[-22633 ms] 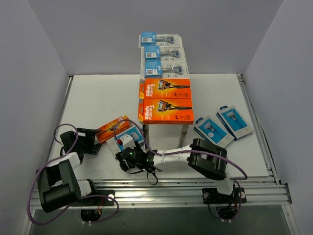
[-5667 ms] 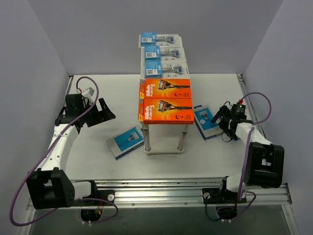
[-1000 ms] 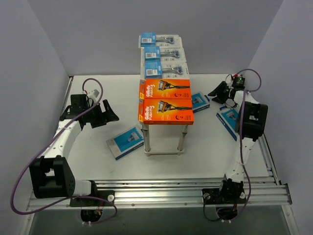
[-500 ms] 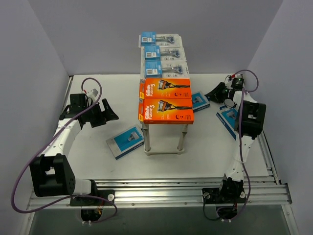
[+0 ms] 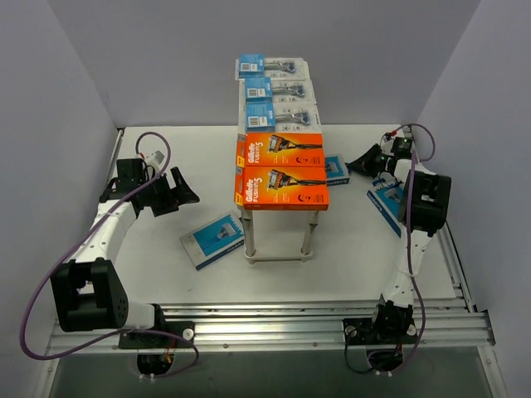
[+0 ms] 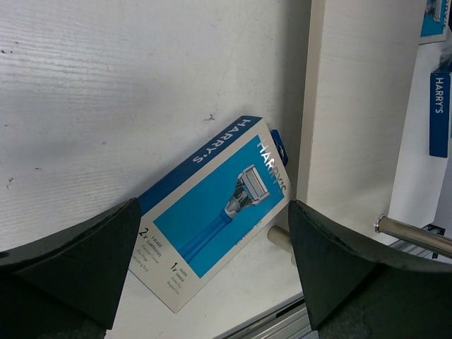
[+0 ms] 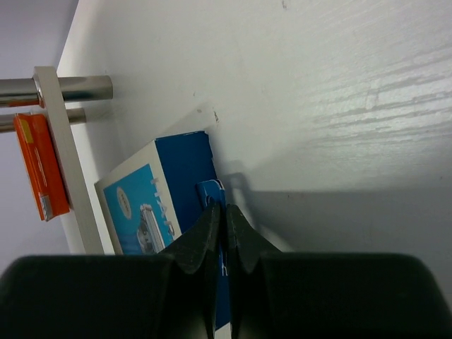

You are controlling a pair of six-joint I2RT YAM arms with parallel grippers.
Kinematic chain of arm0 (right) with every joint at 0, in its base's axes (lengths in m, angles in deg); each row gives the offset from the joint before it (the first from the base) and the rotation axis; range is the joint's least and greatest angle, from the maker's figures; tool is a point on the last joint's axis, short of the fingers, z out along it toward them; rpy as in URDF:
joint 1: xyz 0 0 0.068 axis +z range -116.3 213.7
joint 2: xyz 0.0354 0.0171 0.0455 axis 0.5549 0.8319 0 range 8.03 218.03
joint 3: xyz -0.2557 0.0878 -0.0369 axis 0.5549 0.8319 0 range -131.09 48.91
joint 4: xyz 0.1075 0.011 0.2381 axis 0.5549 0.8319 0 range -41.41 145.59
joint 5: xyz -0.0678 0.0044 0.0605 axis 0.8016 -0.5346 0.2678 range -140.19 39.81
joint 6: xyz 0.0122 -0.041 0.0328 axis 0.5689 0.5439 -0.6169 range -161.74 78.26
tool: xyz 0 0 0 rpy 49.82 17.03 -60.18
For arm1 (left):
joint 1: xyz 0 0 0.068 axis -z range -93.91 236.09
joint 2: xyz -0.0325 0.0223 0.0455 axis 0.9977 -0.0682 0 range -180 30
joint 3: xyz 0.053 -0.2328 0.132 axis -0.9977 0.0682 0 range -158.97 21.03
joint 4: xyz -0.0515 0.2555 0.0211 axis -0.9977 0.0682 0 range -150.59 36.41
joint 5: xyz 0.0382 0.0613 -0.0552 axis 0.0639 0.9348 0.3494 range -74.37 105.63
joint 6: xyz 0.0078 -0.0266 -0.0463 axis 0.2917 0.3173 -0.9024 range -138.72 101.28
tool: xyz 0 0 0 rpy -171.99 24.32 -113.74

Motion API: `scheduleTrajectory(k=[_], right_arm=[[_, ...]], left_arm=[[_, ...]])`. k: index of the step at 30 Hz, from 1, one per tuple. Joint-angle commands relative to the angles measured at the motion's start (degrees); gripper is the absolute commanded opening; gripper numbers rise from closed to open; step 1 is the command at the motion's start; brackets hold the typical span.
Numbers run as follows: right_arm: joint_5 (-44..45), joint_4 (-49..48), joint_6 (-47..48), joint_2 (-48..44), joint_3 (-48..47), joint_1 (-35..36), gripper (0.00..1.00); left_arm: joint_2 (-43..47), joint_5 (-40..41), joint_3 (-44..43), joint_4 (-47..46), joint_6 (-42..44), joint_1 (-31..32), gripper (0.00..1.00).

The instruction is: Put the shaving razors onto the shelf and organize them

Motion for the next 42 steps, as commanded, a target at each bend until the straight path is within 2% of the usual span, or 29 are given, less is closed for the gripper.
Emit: scheduleTrajectory(k=[1, 10, 23, 30, 33, 34, 37, 42], right_arm=[[-0.2, -0.8, -0.5, -3.8, 3.1, -0.3, 0.0], [5.2, -0.4, -0.6, -15.1, 10.9, -0.5, 0.0], [18.0, 2.5, -1.1, -36.1, 28.3, -0.2, 0.0], [20.7, 2.2, -1.8, -42.0, 34.8, 0.4, 0.0], [22.4, 3.5, -1.6, -44.5, 36.6, 1.7, 0.14], [22.9, 3.7, -1.6, -45.2, 37.2, 1.9, 0.3], [25.1, 4.5, -1.4, -47.3, 38.8, 1.9, 0.5], [26.8, 5.5, -0.6, -48.6, 41.3, 1.8, 0.57]], left_arm=[[-0.2, -1.8, -0.4, -2.9, 0.0, -0.4, 0.94], [-0.1, -2.2, -0.1, -3.0, -0.1, -0.4, 0.94], [-0.2, -3.6, 0.3, -3.5, -0.5, 0.1, 0.94], [-0.3, -4.2, 0.5, -3.4, -0.5, 0.4, 0.94], [-0.5, -4.2, 0.5, -3.4, -0.5, 0.3, 0.94], [-0.5, -4.2, 0.5, -3.4, -0.5, 0.4, 0.94], [-0.8, -4.4, 0.6, -3.5, -0.6, 0.4, 0.94], [-1.3, -4.7, 0.6, -3.5, -0.6, 0.7, 0.94]])
